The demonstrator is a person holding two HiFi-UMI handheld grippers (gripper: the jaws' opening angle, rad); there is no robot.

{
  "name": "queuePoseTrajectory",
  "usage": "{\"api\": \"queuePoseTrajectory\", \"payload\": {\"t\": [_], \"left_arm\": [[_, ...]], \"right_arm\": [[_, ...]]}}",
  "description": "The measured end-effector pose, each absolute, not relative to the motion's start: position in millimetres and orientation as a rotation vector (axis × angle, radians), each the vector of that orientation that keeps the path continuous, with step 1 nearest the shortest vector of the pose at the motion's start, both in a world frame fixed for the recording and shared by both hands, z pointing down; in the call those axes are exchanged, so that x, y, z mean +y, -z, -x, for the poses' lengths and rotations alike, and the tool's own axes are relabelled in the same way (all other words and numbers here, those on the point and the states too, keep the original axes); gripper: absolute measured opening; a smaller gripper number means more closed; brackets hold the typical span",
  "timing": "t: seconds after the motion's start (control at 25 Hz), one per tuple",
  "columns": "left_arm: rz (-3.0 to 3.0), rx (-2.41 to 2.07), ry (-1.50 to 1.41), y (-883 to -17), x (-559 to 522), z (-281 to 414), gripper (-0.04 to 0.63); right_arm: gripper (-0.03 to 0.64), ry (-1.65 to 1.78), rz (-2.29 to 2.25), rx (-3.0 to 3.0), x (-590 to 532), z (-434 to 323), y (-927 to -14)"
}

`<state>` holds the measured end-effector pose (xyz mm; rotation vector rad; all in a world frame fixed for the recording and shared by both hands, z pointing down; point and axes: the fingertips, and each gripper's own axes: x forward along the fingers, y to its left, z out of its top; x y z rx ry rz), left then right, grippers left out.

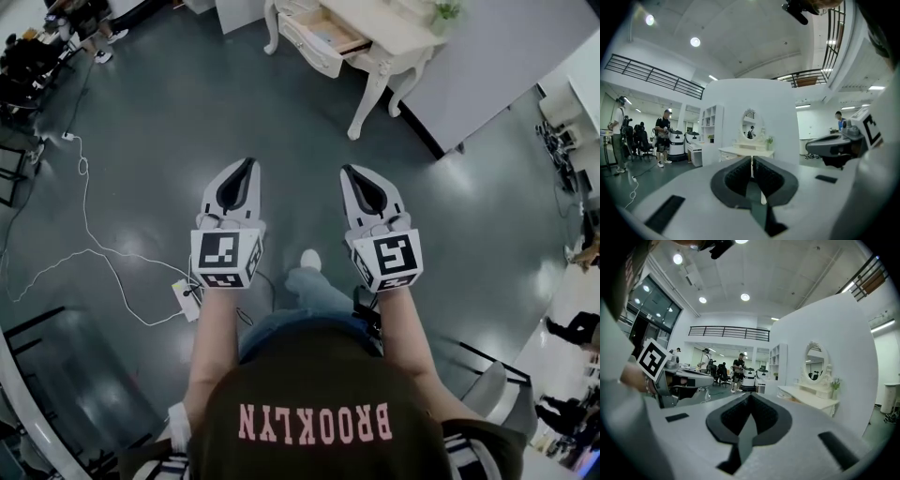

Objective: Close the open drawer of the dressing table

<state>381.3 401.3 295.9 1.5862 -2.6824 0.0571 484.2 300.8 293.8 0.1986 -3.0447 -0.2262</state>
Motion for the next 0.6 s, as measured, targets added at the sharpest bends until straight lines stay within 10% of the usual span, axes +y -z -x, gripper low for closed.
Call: {"api": "queuePoseTrajectory", "payload": {"t": [0.6], "left_arm": [[-1.463,-2.769,-0.069,-290,303,-283,0.011]], "right_arm": [[-0.003,0.221,-0.033,-3.034,197,-374,-296]]}}
